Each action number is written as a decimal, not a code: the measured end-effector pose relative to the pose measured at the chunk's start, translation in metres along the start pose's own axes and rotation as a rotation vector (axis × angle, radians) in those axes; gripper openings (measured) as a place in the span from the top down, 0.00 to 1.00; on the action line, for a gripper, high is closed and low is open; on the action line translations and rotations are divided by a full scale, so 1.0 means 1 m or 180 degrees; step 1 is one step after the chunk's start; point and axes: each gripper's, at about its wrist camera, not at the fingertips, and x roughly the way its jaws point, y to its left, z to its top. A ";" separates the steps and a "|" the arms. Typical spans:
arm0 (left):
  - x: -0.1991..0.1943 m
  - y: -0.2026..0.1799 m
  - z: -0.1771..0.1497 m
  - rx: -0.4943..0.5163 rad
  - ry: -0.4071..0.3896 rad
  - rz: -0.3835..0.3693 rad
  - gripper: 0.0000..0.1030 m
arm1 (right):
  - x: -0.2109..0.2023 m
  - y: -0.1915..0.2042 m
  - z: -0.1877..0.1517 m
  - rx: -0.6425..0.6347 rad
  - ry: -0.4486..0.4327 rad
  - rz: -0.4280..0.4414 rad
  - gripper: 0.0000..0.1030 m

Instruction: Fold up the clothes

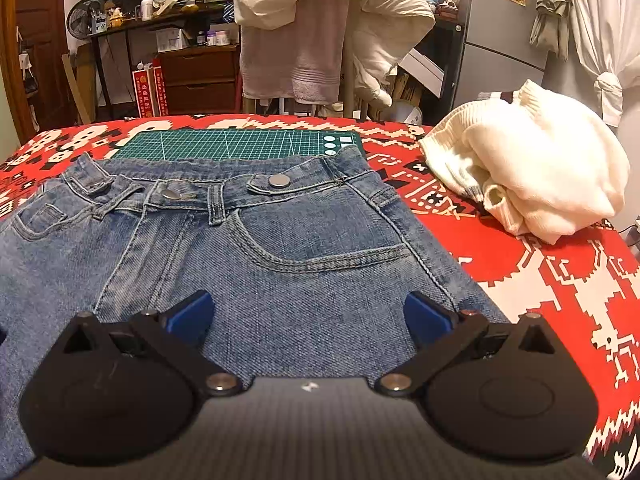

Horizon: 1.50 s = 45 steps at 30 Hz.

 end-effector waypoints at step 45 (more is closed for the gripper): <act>-0.033 -0.006 -0.010 0.0364 0.0163 0.0109 0.88 | 0.001 0.000 0.000 -0.0007 -0.0010 -0.0006 0.00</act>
